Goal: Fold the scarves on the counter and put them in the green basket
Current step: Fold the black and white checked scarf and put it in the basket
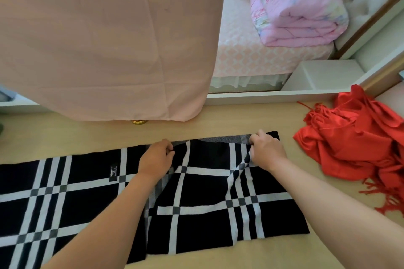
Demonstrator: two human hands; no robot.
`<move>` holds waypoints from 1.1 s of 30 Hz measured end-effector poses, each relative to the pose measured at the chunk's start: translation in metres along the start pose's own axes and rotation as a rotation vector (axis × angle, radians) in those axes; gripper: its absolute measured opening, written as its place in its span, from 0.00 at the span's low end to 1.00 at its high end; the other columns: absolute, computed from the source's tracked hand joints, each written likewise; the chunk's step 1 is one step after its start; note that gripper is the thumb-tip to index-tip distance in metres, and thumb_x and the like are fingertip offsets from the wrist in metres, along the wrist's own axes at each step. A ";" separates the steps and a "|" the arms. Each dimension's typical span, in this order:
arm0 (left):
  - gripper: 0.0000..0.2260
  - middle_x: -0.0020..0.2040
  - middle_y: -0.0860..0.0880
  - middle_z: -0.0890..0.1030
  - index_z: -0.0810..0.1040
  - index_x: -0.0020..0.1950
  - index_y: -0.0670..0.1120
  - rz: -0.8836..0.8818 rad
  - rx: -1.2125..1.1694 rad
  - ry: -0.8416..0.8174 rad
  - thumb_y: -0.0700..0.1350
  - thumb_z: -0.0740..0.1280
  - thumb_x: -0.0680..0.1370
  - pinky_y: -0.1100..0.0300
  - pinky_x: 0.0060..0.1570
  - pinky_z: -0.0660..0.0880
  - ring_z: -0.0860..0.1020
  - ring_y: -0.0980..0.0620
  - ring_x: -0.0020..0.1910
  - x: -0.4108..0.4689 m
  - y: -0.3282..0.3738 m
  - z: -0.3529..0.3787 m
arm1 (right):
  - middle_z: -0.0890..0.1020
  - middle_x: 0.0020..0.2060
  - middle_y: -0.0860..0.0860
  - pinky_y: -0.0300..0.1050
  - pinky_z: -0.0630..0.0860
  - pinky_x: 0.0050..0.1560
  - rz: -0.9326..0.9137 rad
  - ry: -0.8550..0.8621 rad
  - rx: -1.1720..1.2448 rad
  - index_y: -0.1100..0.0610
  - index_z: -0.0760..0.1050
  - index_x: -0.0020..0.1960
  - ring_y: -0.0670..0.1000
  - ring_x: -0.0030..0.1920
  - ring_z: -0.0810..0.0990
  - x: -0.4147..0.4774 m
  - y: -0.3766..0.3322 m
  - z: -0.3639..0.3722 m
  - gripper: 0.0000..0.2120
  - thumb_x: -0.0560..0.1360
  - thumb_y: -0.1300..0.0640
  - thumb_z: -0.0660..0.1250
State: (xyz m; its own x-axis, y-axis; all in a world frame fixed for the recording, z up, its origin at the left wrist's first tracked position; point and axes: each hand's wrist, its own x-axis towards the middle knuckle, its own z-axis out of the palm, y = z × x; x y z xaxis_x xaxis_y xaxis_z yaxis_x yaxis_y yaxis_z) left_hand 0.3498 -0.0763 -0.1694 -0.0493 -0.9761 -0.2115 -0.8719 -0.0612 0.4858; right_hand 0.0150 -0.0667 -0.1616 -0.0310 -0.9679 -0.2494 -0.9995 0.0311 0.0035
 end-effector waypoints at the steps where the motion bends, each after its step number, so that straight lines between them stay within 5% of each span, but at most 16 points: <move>1: 0.04 0.43 0.54 0.77 0.71 0.52 0.53 0.002 -0.016 -0.018 0.50 0.65 0.80 0.59 0.33 0.69 0.75 0.55 0.40 0.001 0.000 -0.001 | 0.75 0.51 0.53 0.49 0.73 0.45 0.019 -0.018 -0.035 0.55 0.74 0.58 0.57 0.47 0.78 -0.001 -0.002 -0.002 0.13 0.76 0.54 0.58; 7: 0.05 0.47 0.50 0.77 0.77 0.53 0.48 0.000 0.057 0.025 0.46 0.63 0.80 0.56 0.38 0.73 0.76 0.49 0.46 0.009 0.004 0.002 | 0.76 0.56 0.53 0.48 0.72 0.48 0.084 -0.135 -0.068 0.54 0.70 0.62 0.56 0.51 0.79 0.001 -0.004 -0.009 0.18 0.74 0.52 0.58; 10: 0.03 0.40 0.47 0.76 0.71 0.48 0.45 -0.078 -0.186 0.199 0.42 0.59 0.81 0.56 0.32 0.68 0.74 0.48 0.36 0.000 0.006 -0.007 | 0.77 0.49 0.51 0.46 0.71 0.46 0.085 -0.008 0.038 0.55 0.77 0.54 0.55 0.46 0.78 0.003 0.000 -0.010 0.13 0.73 0.54 0.59; 14: 0.03 0.36 0.45 0.75 0.67 0.54 0.43 -0.281 -0.395 0.262 0.41 0.55 0.83 0.56 0.27 0.64 0.73 0.47 0.31 0.002 0.002 -0.023 | 0.75 0.45 0.49 0.45 0.66 0.37 0.067 0.050 0.271 0.54 0.73 0.51 0.52 0.39 0.75 0.014 -0.009 -0.016 0.06 0.75 0.56 0.60; 20: 0.07 0.39 0.45 0.78 0.68 0.59 0.41 -0.265 0.026 0.151 0.41 0.56 0.83 0.57 0.26 0.61 0.73 0.49 0.31 0.014 -0.023 -0.011 | 0.75 0.52 0.52 0.45 0.73 0.42 0.043 0.041 0.219 0.55 0.72 0.60 0.52 0.45 0.75 0.035 -0.022 0.001 0.11 0.79 0.62 0.58; 24: 0.14 0.57 0.40 0.75 0.70 0.65 0.40 -0.177 0.152 0.242 0.42 0.63 0.81 0.52 0.41 0.73 0.76 0.41 0.49 0.013 -0.026 -0.005 | 0.69 0.67 0.57 0.52 0.71 0.64 -0.019 0.193 0.076 0.55 0.66 0.71 0.57 0.64 0.71 0.026 -0.025 0.012 0.25 0.75 0.66 0.63; 27: 0.13 0.58 0.41 0.75 0.74 0.62 0.41 0.056 0.225 0.357 0.40 0.66 0.78 0.47 0.48 0.73 0.75 0.40 0.53 -0.011 -0.022 0.004 | 0.66 0.71 0.57 0.58 0.67 0.70 -0.163 0.246 0.091 0.53 0.68 0.70 0.59 0.71 0.66 -0.002 -0.049 0.017 0.24 0.75 0.62 0.65; 30: 0.15 0.67 0.44 0.73 0.74 0.66 0.46 0.291 0.383 0.252 0.46 0.62 0.80 0.47 0.59 0.72 0.72 0.42 0.64 -0.047 -0.019 0.019 | 0.59 0.77 0.55 0.60 0.58 0.76 -0.304 0.148 0.182 0.50 0.65 0.75 0.57 0.78 0.56 -0.038 -0.082 0.031 0.23 0.80 0.50 0.59; 33: 0.24 0.78 0.44 0.62 0.64 0.77 0.47 0.299 0.441 0.109 0.54 0.54 0.82 0.44 0.71 0.64 0.60 0.43 0.76 -0.089 -0.034 0.036 | 0.43 0.80 0.53 0.59 0.42 0.77 -0.364 0.009 0.097 0.46 0.49 0.80 0.54 0.80 0.40 -0.072 -0.103 0.055 0.28 0.82 0.41 0.48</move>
State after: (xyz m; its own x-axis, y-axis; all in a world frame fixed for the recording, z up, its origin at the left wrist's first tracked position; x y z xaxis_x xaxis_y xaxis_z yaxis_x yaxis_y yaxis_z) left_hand 0.3664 0.0200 -0.1972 -0.2966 -0.9548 -0.0179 -0.9503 0.2932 0.1043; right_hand 0.1203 0.0131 -0.1971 0.3253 -0.9222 -0.2091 -0.9402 -0.2918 -0.1757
